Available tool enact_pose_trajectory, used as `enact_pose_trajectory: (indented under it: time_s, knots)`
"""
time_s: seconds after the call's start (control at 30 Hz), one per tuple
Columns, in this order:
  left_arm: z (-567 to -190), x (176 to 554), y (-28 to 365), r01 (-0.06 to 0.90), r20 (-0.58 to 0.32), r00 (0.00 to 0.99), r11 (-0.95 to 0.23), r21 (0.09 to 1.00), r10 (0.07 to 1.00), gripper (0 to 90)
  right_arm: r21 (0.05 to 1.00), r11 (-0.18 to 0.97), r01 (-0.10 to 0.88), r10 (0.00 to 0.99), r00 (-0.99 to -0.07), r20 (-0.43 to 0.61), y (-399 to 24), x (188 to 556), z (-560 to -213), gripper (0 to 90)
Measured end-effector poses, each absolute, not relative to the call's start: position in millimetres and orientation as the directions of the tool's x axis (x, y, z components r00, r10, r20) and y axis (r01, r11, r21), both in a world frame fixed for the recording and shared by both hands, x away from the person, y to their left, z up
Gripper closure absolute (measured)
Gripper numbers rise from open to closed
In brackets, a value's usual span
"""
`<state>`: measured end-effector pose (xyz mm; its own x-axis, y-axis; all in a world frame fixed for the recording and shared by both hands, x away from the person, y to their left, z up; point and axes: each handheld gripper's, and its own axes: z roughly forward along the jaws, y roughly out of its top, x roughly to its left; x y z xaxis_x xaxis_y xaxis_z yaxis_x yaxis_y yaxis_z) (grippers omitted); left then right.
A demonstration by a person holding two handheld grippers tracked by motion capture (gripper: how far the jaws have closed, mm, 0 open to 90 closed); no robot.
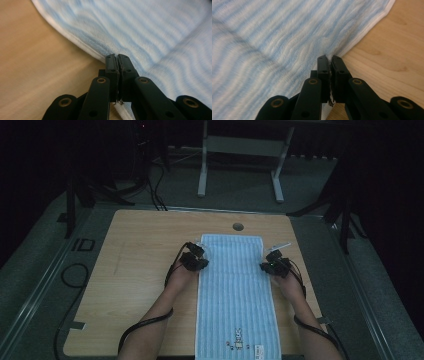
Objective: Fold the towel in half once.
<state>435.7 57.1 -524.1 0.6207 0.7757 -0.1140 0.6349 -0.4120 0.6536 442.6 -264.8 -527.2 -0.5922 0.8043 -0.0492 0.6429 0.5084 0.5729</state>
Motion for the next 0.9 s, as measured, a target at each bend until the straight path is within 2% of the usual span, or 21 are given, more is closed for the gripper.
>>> enact_pose_trajectory:
  time_s: [0.27, 0.5, 0.53, 0.73, 0.9]
  knots:
    - [-496.3, 425.5, 69.6, 0.603, -0.115, 0.641, -0.406, 0.687, 0.759, 86.6, 0.634, 0.496, 0.593, 0.787, -0.615, -0.041, -271.0, 429.1, -490.5, 85.7]
    - [-478.8, 392.6, 74.9, 0.568, -0.108, 0.671, -0.415, 0.711, 0.734, 86.2, 0.681, 0.508, 0.527, 0.76, -0.647, -0.067, -274.8, 395.7, -466.9, 85.5]
    - [-475.6, 377.4, 76.0, 0.556, -0.102, 0.687, -0.43, 0.712, 0.719, 86.1, 0.7, 0.498, 0.512, 0.753, -0.656, -0.055, -278.6, 379.5, -464.2, 85.4]
    - [-482.5, 339.4, 73.2, 0.539, -0.085, 0.721, -0.479, 0.693, 0.688, 85.6, 0.71, 0.495, 0.501, 0.741, -0.67, -0.042, -284.3, 337.4, -475.0, 85.2]
    - [-503.6, 314.7, 71.9, 0.546, -0.103, 0.738, -0.501, 0.671, 0.667, 85.2, 0.687, 0.524, 0.503, 0.724, -0.688, -0.049, -286.2, 310.3, -493.7, 84.6]
